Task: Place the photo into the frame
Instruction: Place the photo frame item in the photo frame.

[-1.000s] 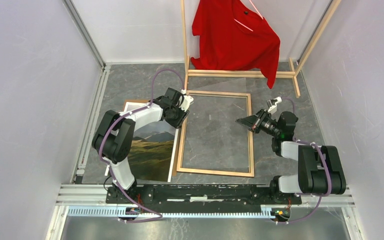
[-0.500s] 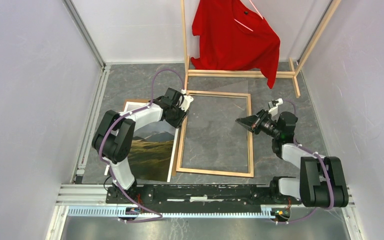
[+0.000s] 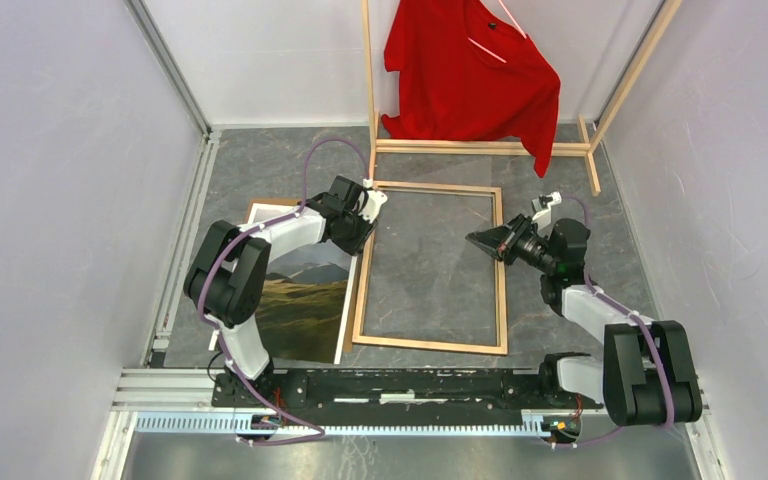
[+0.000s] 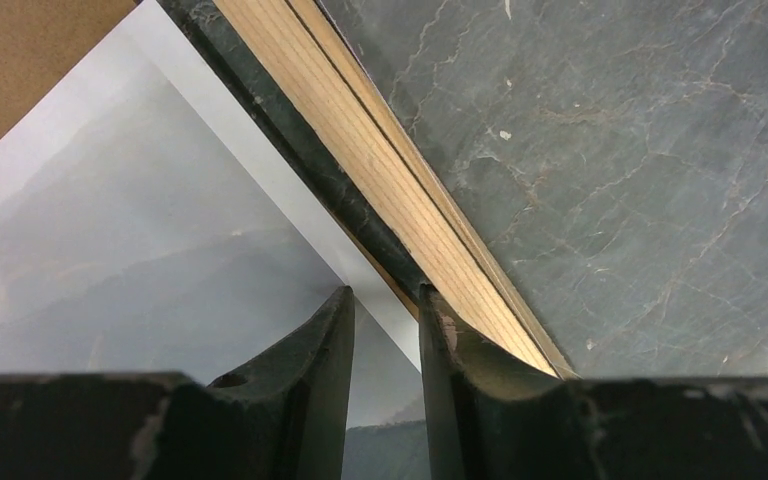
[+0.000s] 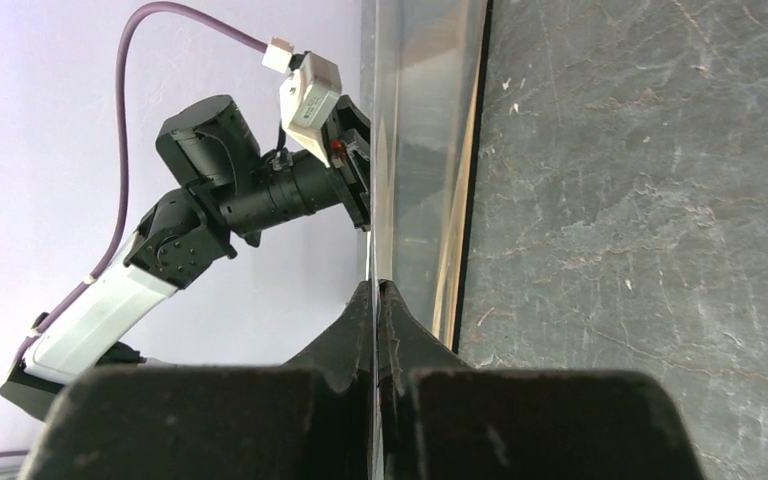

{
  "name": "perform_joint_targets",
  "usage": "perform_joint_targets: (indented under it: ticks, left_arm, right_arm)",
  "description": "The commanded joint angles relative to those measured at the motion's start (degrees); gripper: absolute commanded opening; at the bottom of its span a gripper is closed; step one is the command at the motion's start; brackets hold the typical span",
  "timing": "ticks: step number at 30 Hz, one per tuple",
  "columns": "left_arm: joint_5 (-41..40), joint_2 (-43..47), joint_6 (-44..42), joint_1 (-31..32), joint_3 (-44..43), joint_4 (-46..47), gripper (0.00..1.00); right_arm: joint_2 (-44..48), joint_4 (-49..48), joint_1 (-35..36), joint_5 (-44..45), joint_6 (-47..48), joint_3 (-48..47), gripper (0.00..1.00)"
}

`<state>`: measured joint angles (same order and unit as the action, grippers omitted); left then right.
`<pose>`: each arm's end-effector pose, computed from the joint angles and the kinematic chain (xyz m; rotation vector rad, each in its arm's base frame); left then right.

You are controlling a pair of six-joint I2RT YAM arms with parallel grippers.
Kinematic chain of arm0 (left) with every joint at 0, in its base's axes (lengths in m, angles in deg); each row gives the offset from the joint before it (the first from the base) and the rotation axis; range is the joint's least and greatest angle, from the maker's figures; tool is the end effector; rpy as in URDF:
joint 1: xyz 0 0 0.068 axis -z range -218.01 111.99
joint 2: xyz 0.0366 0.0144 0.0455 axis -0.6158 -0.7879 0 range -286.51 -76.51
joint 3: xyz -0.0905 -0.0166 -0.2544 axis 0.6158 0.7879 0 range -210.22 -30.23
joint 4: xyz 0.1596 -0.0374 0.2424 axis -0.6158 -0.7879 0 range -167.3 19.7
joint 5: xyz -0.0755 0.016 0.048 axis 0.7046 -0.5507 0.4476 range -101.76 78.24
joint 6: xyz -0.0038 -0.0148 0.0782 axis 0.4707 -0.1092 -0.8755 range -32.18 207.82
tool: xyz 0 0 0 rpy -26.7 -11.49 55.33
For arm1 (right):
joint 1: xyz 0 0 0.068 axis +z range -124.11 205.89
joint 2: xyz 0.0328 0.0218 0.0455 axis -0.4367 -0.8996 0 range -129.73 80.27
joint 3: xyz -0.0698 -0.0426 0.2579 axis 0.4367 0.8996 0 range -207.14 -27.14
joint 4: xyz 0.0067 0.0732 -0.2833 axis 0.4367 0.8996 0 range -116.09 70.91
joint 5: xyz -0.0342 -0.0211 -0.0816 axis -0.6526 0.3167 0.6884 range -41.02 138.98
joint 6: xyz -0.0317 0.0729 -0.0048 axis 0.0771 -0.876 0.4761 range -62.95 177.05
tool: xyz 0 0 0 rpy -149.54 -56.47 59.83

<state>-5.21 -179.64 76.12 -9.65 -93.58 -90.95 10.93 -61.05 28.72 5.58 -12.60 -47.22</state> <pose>0.3498 -0.1977 0.1129 0.9403 2.4631 -0.2500 0.2720 0.0606 0.1563 0.5735 1.9698 1.5292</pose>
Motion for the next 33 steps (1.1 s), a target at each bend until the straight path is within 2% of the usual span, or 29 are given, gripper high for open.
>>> perform_joint_targets:
  ticks: [1, 17, 26, 33]
  left_arm:
    - [2.60, 0.92, -1.85, 0.53, 1.38, 0.67, 0.37]
    - [2.43, 1.42, -2.00, 0.49, 1.91, 0.69, 0.34]
    - [2.42, 1.35, -2.18, 0.49, 1.92, 0.49, 0.33]
    - [2.42, 1.53, -2.27, 0.47, 2.00, 0.36, 0.32]
  right_arm:
    - [-0.15, -1.77, 1.72, 0.11, 0.02, -3.46, 0.00]
    - [-3.32, 1.07, 1.95, 0.02, 3.45, -4.89, 0.00]
    - [-0.17, 7.78, 1.59, 4.63, 6.13, -3.03, 0.00]
    - [1.26, 8.92, 0.53, 6.43, 5.75, -1.19, 0.00]
